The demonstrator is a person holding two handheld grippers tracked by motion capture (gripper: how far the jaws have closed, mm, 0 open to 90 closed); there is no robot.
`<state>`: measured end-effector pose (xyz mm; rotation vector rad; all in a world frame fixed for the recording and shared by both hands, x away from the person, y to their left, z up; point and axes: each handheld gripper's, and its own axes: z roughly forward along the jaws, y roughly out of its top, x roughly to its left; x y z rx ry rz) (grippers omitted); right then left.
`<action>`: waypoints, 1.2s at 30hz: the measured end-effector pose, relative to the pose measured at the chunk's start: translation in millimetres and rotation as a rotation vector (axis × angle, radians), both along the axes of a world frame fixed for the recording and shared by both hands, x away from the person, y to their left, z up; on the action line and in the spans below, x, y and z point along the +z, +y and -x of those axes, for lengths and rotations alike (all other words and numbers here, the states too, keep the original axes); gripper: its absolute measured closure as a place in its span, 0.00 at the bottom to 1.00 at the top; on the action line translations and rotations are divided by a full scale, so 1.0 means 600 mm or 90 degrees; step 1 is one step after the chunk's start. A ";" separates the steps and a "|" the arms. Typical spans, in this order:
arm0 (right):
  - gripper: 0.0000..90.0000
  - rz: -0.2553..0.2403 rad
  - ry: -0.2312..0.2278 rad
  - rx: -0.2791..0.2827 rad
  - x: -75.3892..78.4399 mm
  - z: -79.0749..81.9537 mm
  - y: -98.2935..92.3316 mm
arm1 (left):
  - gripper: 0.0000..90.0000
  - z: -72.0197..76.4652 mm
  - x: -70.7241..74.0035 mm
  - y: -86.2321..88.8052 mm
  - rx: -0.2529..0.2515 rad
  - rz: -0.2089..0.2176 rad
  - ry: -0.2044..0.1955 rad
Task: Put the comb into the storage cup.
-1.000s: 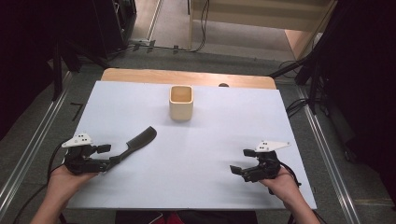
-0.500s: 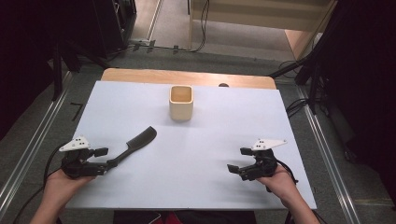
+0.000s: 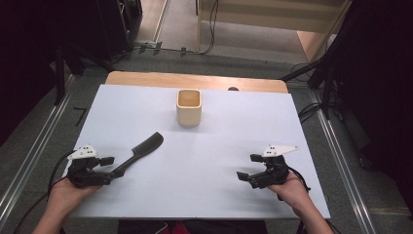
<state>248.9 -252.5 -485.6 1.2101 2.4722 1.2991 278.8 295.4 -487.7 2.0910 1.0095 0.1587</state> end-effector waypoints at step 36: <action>0.07 0.001 0.000 -0.002 -0.001 0.000 0.000 | 0.77 0.026 -0.023 -0.030 0.025 -0.094 -0.082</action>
